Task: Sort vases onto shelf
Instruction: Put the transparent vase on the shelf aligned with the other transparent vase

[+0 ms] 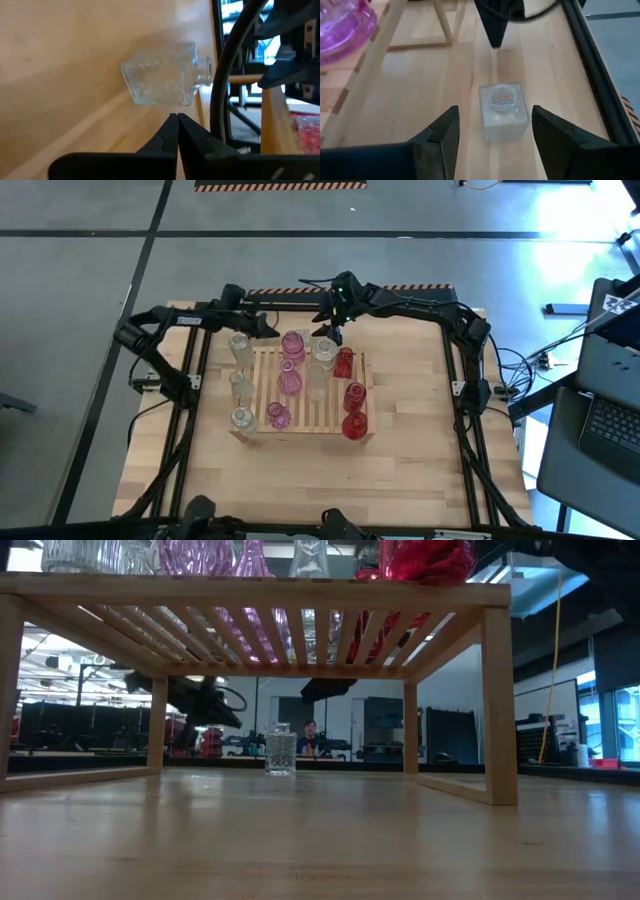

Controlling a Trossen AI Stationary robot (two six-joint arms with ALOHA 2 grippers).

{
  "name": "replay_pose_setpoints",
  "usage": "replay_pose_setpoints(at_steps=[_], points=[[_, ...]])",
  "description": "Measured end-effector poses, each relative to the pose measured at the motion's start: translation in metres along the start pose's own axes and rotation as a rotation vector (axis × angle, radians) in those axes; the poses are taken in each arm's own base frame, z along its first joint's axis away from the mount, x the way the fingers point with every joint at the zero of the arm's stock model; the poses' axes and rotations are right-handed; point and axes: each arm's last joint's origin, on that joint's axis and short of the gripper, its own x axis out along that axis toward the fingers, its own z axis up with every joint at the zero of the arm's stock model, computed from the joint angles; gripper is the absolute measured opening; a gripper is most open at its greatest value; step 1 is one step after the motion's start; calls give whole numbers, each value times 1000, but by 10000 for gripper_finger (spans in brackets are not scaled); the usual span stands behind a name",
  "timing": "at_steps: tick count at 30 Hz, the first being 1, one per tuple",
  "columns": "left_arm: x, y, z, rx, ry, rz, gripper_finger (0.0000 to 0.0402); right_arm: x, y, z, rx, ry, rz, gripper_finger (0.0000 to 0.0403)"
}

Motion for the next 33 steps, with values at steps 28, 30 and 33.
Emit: replay_pose_setpoints(at_steps=[28,30,33], points=[[57,-8,19,90,141,115,0,3,-1,-4,-138,30,-27,195],[61,-11,17,101,145,108,0,3,-1,-4,-153,30,-27,195],[67,-17,17,147,117,98,0,3,-1,-4,-171,32,-26,195]])
